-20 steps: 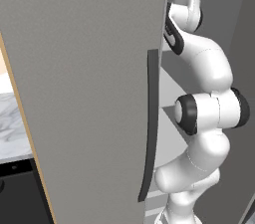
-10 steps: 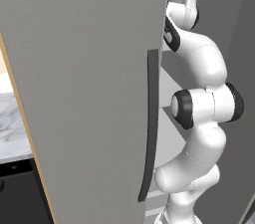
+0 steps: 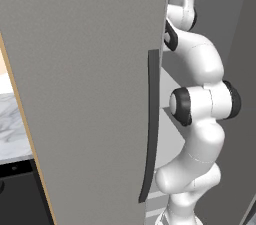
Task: Take the mango, mushroom, and squash from the freezer and place them in the bowl on the counter.
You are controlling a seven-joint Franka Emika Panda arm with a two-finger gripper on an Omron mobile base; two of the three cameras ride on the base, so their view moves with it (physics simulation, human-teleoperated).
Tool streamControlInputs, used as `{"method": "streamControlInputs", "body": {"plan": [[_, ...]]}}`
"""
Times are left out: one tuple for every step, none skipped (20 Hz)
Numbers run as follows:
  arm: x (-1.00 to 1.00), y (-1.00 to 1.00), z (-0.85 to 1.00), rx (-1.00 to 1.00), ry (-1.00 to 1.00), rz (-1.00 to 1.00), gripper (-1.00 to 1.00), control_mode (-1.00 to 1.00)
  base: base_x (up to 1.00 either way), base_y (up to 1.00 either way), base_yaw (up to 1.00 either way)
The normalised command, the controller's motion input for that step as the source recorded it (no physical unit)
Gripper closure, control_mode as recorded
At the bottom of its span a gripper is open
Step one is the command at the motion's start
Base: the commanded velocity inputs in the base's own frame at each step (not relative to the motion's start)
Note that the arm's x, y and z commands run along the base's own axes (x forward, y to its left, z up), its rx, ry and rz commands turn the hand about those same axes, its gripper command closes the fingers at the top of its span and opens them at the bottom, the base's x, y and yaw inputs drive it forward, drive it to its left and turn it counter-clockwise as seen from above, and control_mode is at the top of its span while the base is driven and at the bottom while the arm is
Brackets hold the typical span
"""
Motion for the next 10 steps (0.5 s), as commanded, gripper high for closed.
{"method": "streamControlInputs", "body": {"plan": [[0.07, 0.0, -0.23, 0.0, 0.01, 0.0, -1.0, -1.0, 0.0, 0.0, 0.0], [0.06, 0.0, -0.23, 0.0, 0.0, 0.0, -1.0, -1.0, 0.0, 0.0, 0.0], [0.08, 0.0, -0.22, 0.0, 0.02, 0.0, -1.0, -1.0, 0.0, 0.0, 0.0], [0.09, 0.0, -0.22, 0.0, 0.01, 0.01, -1.0, -1.0, 0.0, 0.0, 0.0], [0.12, 0.0, -0.19, 0.0, 0.0, 0.01, -1.0, -1.0, 0.0, 0.0, 0.0], [0.15, 0.0, -0.18, 0.0, 0.0, 0.01, -1.0, -1.0, 0.0, 0.0, 0.0], [0.19, 0.0, -0.14, 0.0, 0.0, 0.01, -1.0, -1.0, 0.0, 0.0, 0.0], [0.21, 0.0, -0.1, 0.0, 0.0, 0.01, -1.0, -1.0, 0.0, 0.0, 0.0], [0.22, 0.0, -0.08, 0.0, 0.0, 0.01, -1.0, -1.0, 0.0, 0.0, 0.0], [0.21, 0.0, -0.06, 0.0, 0.0, 0.01, -1.0, -1.0, 0.0, 0.0, 0.0]]}}
